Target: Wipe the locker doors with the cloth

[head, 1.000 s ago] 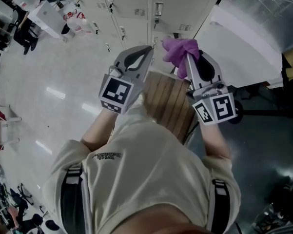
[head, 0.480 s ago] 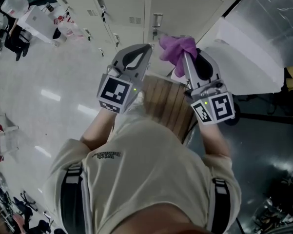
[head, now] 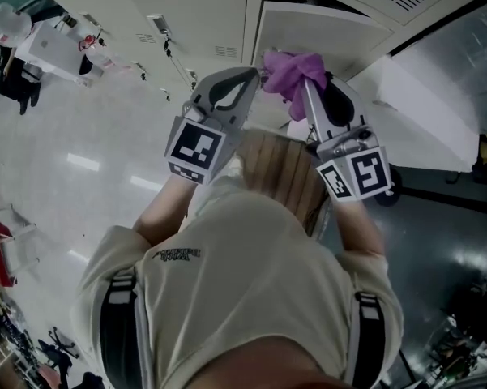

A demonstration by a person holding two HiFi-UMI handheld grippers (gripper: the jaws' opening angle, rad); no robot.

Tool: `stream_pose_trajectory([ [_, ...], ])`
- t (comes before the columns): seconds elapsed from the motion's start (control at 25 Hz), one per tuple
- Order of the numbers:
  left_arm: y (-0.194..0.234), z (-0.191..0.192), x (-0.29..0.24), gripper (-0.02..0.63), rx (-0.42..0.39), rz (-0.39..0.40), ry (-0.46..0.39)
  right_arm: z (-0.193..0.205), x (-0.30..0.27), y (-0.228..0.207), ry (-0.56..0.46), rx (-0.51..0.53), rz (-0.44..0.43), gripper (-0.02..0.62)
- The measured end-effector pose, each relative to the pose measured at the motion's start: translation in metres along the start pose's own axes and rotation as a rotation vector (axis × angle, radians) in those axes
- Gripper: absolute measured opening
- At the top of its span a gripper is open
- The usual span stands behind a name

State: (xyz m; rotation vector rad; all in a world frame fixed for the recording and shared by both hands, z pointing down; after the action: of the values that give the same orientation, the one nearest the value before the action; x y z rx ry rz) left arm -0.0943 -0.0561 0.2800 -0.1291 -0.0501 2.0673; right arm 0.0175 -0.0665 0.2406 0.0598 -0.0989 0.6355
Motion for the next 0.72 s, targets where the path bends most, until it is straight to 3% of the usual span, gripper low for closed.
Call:
stream_pose_trajectory([
  [0.4, 0.036, 0.002, -0.035, 0.000, 0.005, 0.068, -0.005, 0.014, -0.055, -0.022, 0.034, 0.041, 0.041, 0.048],
  [0.72, 0.039, 0.009, -0.044, 0.000, 0.015, 0.034, 0.017, 0.024, -0.075, -0.033, 0.041, 0.033, -0.002, 0.048],
])
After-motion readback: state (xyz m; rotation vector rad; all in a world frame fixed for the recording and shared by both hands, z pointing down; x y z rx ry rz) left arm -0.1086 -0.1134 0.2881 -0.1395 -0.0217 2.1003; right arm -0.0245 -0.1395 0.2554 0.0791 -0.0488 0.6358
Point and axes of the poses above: the fingertips, and each gripper's own axes: x backward along the fingers, y to its left, z out of its underside, the point moved 3 cm from there along x, backward along the fingers, and after that the axes turned 1 degree about -z, right-handed, at the moved point
